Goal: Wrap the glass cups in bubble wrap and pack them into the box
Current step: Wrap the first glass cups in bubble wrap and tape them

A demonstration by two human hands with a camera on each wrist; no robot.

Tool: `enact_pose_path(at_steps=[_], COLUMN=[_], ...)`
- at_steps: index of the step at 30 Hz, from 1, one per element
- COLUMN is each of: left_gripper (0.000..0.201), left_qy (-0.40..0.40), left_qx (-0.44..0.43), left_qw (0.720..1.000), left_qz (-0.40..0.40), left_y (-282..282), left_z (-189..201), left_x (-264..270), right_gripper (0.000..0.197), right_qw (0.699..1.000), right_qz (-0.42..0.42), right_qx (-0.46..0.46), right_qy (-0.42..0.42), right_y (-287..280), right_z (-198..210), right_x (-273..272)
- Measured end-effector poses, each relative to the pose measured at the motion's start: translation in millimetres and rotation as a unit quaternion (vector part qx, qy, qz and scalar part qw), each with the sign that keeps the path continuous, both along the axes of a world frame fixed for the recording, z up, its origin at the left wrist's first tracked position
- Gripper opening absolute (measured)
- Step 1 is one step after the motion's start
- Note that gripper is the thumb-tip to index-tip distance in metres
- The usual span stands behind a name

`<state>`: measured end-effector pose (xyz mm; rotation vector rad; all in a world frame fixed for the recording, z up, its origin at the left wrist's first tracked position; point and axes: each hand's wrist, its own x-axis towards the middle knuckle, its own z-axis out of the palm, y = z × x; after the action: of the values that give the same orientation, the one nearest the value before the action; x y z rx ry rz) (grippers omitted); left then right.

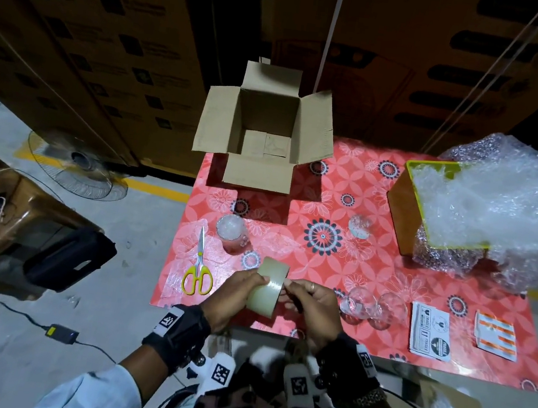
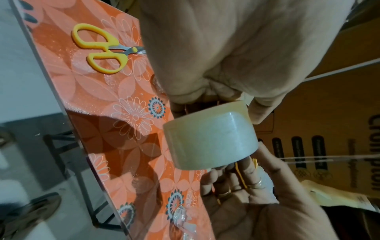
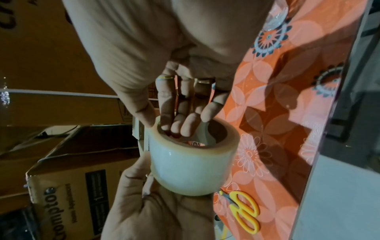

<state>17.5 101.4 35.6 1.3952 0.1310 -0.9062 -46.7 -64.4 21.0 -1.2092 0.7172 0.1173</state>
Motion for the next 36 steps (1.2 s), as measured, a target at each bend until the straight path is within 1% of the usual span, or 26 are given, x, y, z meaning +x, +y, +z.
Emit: enact_pose_path(at_steps=[2, 6, 8, 10, 12, 14, 18, 22, 24, 25, 28, 32, 33, 34, 35, 36], left_gripper=[0.043, 0.028, 0.031, 0.032, 0.035, 0.033, 0.029, 0.036, 0.032, 0.030, 0.033, 0.031, 0.034, 0.037, 0.038, 0.037], left_qy=[-0.017, -0.060, -0.077, -0.098, -0.124, -0.156, -0.173, -0.176, -0.178, -0.171, -0.143, -0.121, -0.130, -0.159, -0.209, -0.272], left_qx=[-0.009, -0.002, 0.000, -0.008, 0.000, 0.017, 0.022, 0.008, 0.008, 0.009, 0.013, -0.011, -0.002, 0.026, 0.069, 0.123], left_qw=[1.000, 0.998, 0.997, 0.995, 0.992, 0.987, 0.983, 0.982, 0.981, 0.982, 0.987, 0.991, 0.990, 0.985, 0.970, 0.944], left_qz=[-0.004, -0.003, -0.002, 0.001, -0.007, -0.020, -0.054, -0.073, -0.080, -0.080, -0.076, -0.052, -0.055, -0.069, -0.100, -0.139], left_y=[0, -6, -9, -10, -11, -12, -11, -4, -3, -2, 2, 3, 2, 3, 5, 8], left_z=[-2, 1, 2, 4, 5, 8, 14, 18, 19, 21, 24, 26, 26, 23, 20, 18], left_x=[-1, -4, -5, -4, -3, 0, 4, 7, 7, 7, 7, 11, 13, 14, 17, 18], right_gripper=[0.020, 0.014, 0.014, 0.014, 0.020, 0.026, 0.028, 0.028, 0.029, 0.029, 0.028, 0.029, 0.029, 0.029, 0.030, 0.029], right_qw=[1.000, 0.997, 0.995, 0.993, 0.992, 0.990, 0.986, 0.985, 0.983, 0.982, 0.978, 0.974, 0.972, 0.970, 0.968, 0.967], right_qz=[-0.014, -0.070, -0.103, -0.117, -0.123, -0.137, -0.165, -0.173, -0.184, -0.191, -0.207, -0.221, -0.230, -0.235, -0.240, -0.244], right_qx=[0.011, 0.014, 0.004, -0.018, -0.028, -0.016, -0.015, -0.015, -0.003, 0.007, 0.018, 0.033, 0.038, 0.041, 0.039, 0.036], right_qy=[0.009, 0.007, -0.002, -0.014, -0.020, -0.014, 0.001, -0.005, -0.007, -0.009, -0.010, -0.034, -0.043, -0.050, -0.054, -0.059], right_y=[2, 15, 22, 26, 30, 34, 40, 47, 51, 53, 61, 72, 74, 75, 76, 75], right_z=[1, 9, 16, 24, 30, 33, 31, 34, 34, 33, 31, 31, 33, 34, 36, 37], right_x=[2, 4, 7, 8, 7, 4, 2, 1, 1, 2, 4, 7, 8, 8, 8, 8])
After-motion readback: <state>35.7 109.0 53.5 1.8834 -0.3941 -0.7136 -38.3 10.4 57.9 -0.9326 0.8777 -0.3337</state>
